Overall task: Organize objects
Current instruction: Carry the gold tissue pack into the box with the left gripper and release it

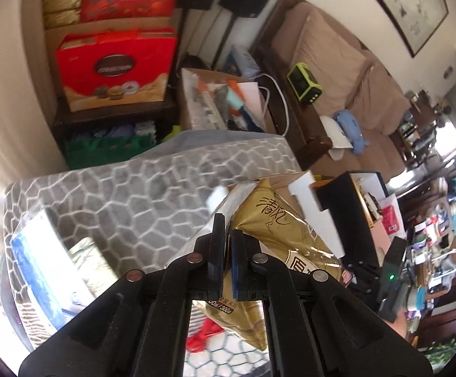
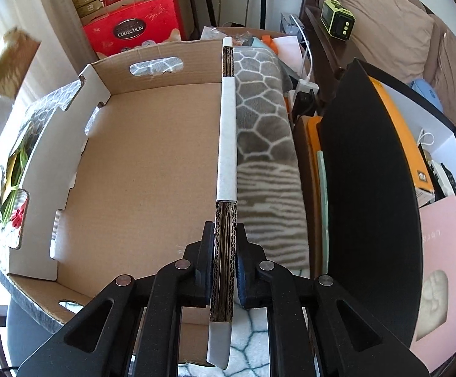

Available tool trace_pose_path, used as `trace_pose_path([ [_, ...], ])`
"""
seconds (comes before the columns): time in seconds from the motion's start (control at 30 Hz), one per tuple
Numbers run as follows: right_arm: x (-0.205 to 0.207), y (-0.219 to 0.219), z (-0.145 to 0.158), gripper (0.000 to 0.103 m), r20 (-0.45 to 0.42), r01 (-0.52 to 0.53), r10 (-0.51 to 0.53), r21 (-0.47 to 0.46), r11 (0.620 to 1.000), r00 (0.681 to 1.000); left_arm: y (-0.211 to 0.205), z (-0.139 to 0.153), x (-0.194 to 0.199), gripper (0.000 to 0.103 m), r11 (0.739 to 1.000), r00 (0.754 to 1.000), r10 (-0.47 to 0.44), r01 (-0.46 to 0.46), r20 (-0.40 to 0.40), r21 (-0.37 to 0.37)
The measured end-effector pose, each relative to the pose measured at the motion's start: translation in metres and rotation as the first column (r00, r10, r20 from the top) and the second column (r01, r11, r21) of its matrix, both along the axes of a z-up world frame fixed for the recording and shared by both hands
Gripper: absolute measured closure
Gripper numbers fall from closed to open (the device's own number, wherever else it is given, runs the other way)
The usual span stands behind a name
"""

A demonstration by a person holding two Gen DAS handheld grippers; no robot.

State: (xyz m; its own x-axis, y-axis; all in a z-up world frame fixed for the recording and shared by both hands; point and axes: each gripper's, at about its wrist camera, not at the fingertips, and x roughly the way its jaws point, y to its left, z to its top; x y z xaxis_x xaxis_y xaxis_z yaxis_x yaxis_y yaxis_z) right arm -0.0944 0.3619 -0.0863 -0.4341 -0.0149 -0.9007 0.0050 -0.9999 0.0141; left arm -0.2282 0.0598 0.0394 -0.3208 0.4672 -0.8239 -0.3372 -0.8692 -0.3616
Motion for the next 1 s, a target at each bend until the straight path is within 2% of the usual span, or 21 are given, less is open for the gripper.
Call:
trace_pose_path([
  [0.17, -0.001, 0.002, 0.001, 0.093, -0.004, 0.018, -0.018, -0.021, 1.0, 1.0, 0.041, -0.012, -0.007, 0.1, 0.997, 0.997, 0.076, -0.076, 0.033, 0.004],
  [0.27, 0.001, 0.002, 0.0, 0.093, -0.005, 0.026, -0.026, -0.026, 0.999, 1.0, 0.059, -0.03, -0.014, 0.1, 0.988, 0.986, 0.147, -0.151, 0.08, 0.041],
  [0.47, -0.001, 0.001, 0.001, 0.093, -0.005, 0.034, -0.034, -0.023, 0.999, 0.999, 0.07, -0.081, -0.018, 0.1, 0.946, 0.936, 0.282, -0.308, 0.213, 0.101],
  [0.67, 0.001, -0.001, 0.0, 0.093, -0.007, 0.045, -0.045, -0.015, 0.999, 0.999, 0.065, -0.11, -0.008, 0.099, 0.859, 0.842, 0.448, -0.499, 0.301, 0.117],
  [0.8, 0.001, -0.001, 0.0, 0.093, -0.006, 0.051, -0.051, -0.017, 0.999, 0.999, 0.074, -0.12, -0.006, 0.094, 0.875, 0.838, 0.436, -0.48, 0.33, 0.064],
  [0.9, 0.001, 0.001, 0.0, 0.093, -0.008, 0.051, -0.051, -0.026, 0.998, 0.999, 0.071, -0.117, -0.003, 0.074, 0.888, 0.85, 0.409, -0.455, 0.332, 0.07],
  [0.93, 0.001, 0.001, 0.0, 0.093, -0.009, 0.05, -0.051, -0.027, 0.998, 0.999, 0.069, -0.114, -0.002, 0.061, 0.893, 0.857, 0.394, -0.443, 0.333, 0.084],
  [0.97, 0.001, 0.001, 0.0, 0.093, -0.01, 0.05, -0.05, -0.025, 0.998, 0.999, 0.068, -0.109, -0.001, 0.052, 0.899, 0.865, 0.377, -0.428, 0.329, 0.095],
  [1.0, 0.001, 0.0, 0.0, 0.093, -0.011, 0.05, -0.05, -0.023, 0.998, 0.999, 0.066, -0.103, 0.002, 0.05, 0.905, 0.876, 0.363, -0.412, 0.317, 0.104],
])
